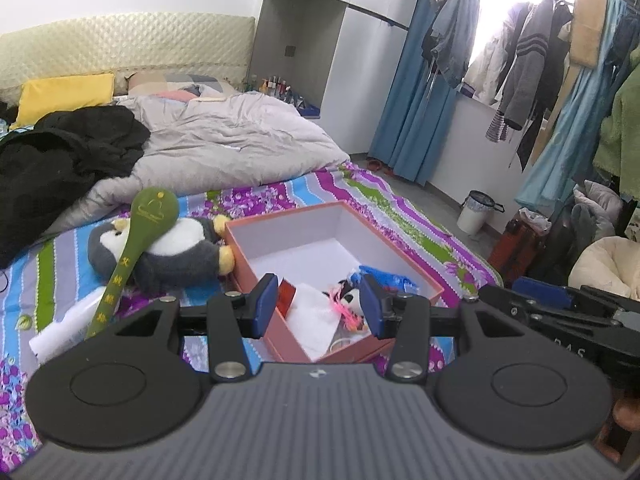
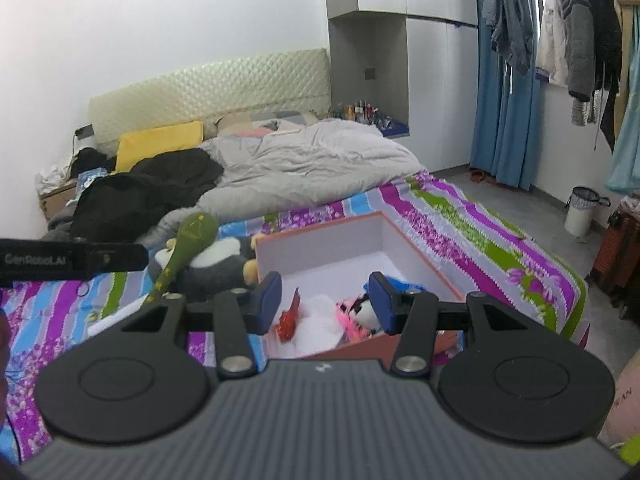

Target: Organize soft objects

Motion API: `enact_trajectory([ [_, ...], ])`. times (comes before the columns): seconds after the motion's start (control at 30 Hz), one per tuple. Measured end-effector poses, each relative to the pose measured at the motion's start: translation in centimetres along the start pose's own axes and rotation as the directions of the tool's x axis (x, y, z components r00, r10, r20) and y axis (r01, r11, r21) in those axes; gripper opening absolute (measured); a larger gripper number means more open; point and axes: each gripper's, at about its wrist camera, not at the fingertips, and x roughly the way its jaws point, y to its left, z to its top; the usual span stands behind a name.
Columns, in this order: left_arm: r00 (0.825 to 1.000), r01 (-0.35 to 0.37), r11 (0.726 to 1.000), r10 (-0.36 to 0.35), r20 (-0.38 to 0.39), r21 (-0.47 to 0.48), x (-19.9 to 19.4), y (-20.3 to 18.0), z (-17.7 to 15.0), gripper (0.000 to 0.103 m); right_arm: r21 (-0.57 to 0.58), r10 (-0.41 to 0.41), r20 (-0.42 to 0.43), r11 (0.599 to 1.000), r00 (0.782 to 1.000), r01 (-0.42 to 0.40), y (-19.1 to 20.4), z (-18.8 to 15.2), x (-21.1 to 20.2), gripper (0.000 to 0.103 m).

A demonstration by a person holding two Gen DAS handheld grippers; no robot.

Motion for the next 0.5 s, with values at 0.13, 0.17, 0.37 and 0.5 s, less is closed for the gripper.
enact_trajectory([
  [0.13,1.000,0.001,1.000,-0.001,-0.014,-0.001,-0.6,0.2,-1.3,0.051,0.018,0.009,-0.026,1.000,1.000,-0.008,0.2,-0.9,0.0,0.051],
  [0.17,1.000,0.002,1.000,-0.002,-0.017,0.000,-0.7,0.2,-1.6,0.051,0.021,0.013,-0.028,1.000,1.000,-0.012,0.3,-1.0,0.0,0.051],
  [0.37,0.999,-0.013,1.000,0.012,-0.037,-0.018,-0.9,0.8,-3.2,0.051,0.017,0.018,-0.033,1.000,0.999,-0.018,0.8,-2.1,0.0,0.051],
  [0.5,0.999,-0.017,1.000,0.016,-0.040,-0.023,-1.1,0.8,-3.9,0.051,0.009,0.004,-0.025,1.000,1.000,-0.004,0.9,-2.6,-0.1,0.051],
])
